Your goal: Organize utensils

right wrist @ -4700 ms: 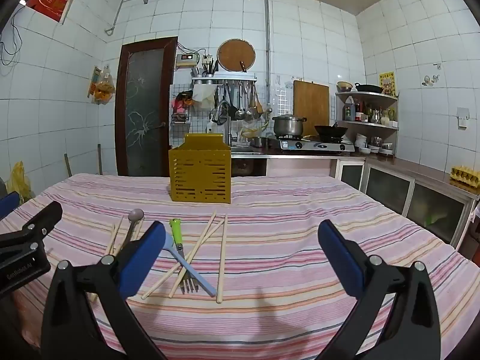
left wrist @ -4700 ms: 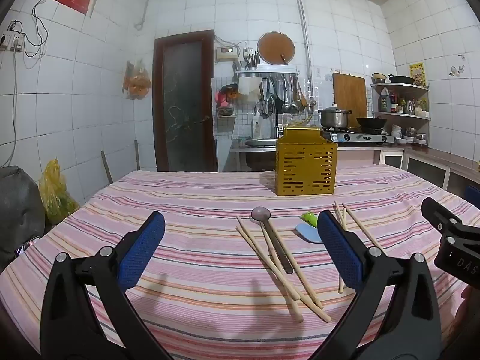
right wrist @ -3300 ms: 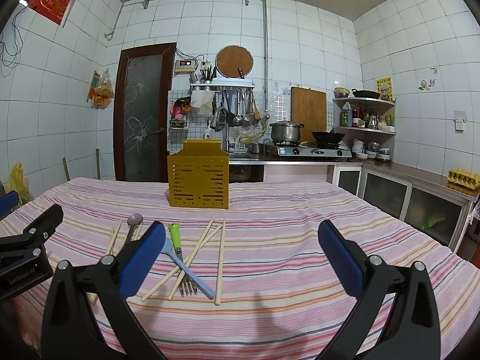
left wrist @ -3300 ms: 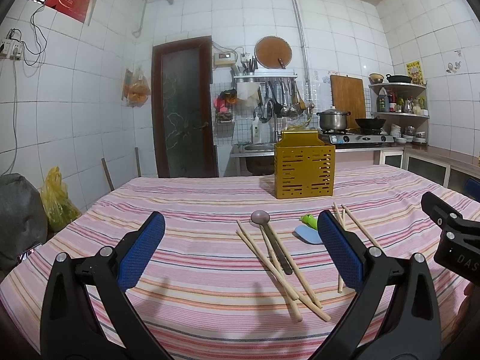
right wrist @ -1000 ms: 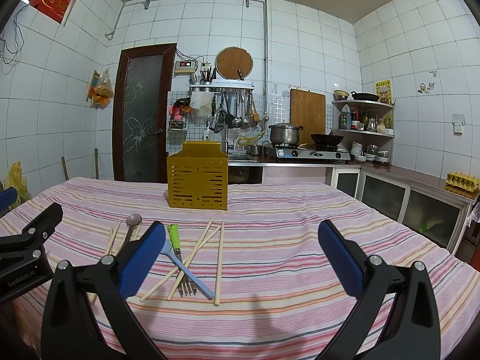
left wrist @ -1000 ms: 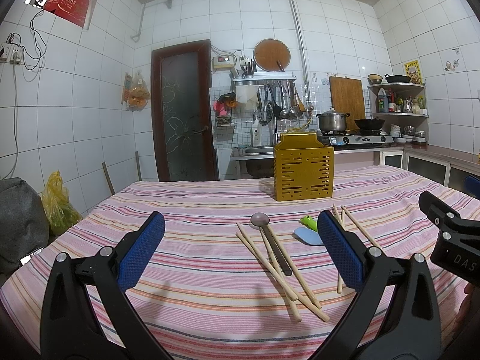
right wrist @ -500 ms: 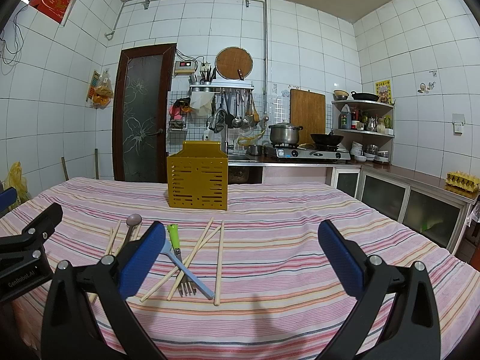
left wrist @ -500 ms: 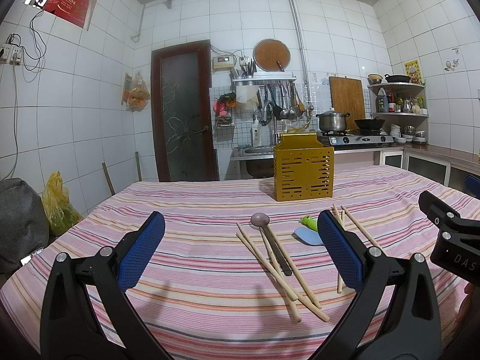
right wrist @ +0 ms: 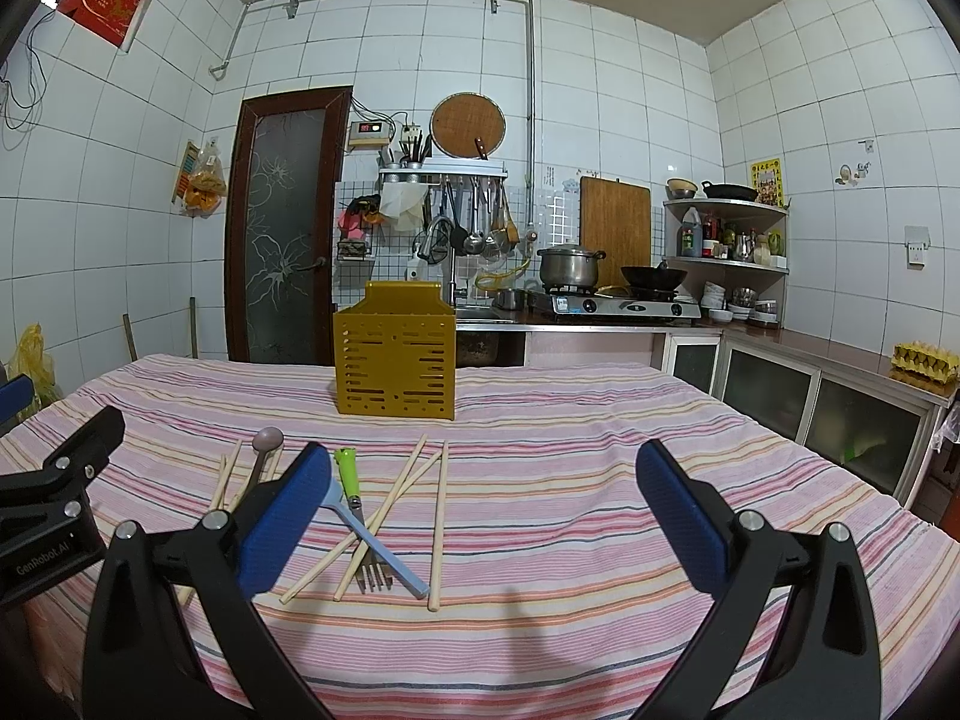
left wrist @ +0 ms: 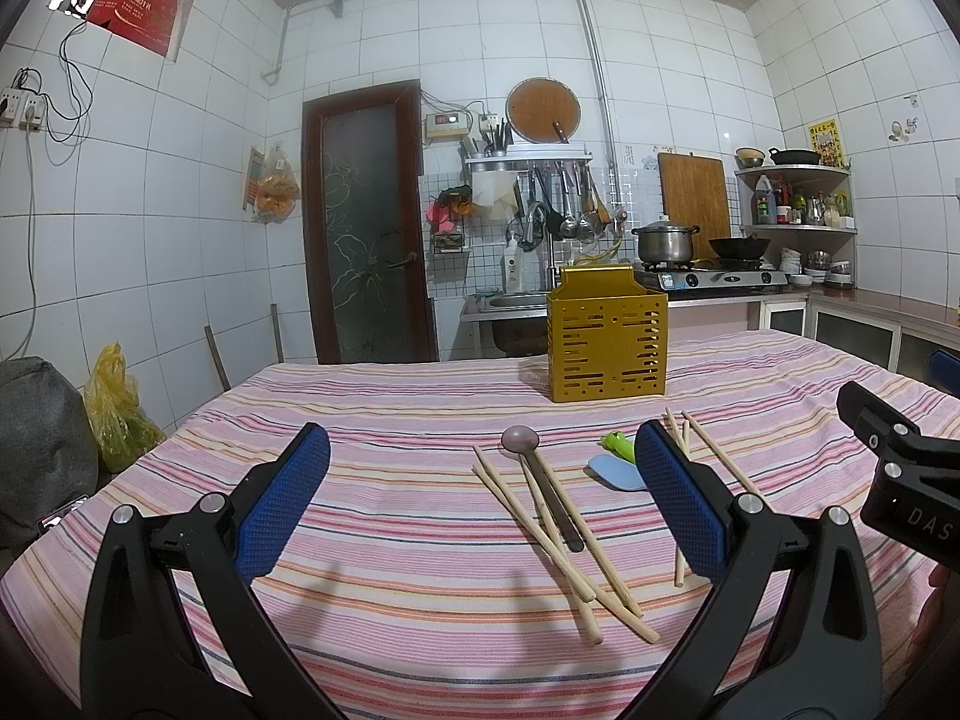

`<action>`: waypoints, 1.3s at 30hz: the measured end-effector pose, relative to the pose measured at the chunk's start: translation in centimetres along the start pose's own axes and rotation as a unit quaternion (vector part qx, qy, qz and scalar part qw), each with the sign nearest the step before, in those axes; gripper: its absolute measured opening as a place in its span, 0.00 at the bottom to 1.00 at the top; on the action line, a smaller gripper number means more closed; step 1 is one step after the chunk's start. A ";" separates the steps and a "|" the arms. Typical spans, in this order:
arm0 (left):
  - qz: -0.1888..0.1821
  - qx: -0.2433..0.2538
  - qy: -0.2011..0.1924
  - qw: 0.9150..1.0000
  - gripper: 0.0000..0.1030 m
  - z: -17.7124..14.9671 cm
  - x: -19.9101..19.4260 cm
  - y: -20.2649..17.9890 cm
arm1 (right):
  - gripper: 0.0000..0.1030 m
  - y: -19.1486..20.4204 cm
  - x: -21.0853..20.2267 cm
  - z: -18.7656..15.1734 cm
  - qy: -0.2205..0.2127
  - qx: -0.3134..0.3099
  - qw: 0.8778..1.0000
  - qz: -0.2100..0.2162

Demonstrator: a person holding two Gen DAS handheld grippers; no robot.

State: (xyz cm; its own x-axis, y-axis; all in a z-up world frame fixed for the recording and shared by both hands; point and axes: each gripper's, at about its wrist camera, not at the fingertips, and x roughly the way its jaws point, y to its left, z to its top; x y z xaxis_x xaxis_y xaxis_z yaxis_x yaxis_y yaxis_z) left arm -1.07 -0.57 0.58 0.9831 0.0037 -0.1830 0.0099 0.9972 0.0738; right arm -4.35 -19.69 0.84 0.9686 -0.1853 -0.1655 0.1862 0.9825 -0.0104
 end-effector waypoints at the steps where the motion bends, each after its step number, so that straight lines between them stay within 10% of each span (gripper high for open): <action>1: 0.000 0.000 0.000 1.000 0.95 0.0 0.0 0.0 | 0.96 0.0 0.0 0.0 0.000 0.000 1.000 0.000; 39: 0.001 0.006 0.006 1.000 0.95 0.4 0.6 0.6 | 0.96 -0.2 0.6 0.0 0.009 0.008 1.000 0.001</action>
State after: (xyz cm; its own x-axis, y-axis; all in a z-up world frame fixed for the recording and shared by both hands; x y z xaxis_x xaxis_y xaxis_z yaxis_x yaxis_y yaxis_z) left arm -0.41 -0.03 0.86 0.9807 0.0077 -0.1954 0.0094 0.9962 0.0867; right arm -3.78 -20.04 0.74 0.9658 -0.1826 -0.1839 0.1869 0.9824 0.0060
